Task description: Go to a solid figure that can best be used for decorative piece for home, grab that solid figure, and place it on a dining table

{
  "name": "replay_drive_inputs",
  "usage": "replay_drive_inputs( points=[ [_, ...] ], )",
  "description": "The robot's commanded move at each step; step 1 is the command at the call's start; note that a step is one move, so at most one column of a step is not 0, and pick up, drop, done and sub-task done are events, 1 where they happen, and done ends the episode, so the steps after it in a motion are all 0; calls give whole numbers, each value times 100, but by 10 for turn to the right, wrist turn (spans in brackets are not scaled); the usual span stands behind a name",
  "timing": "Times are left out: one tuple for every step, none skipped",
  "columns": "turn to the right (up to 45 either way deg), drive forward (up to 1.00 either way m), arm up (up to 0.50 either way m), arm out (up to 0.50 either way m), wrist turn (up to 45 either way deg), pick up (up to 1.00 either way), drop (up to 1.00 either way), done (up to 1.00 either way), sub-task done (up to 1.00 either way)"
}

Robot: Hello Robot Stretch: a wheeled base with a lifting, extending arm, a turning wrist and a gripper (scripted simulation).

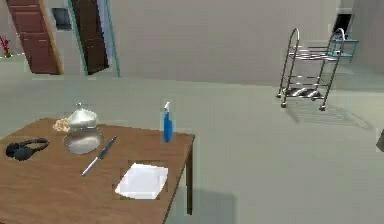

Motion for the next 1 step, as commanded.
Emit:
replay_drive_inputs(
  points=[
    [210, 0, 0, 0, 0, 0, 0, 0, 0]
  ],
)
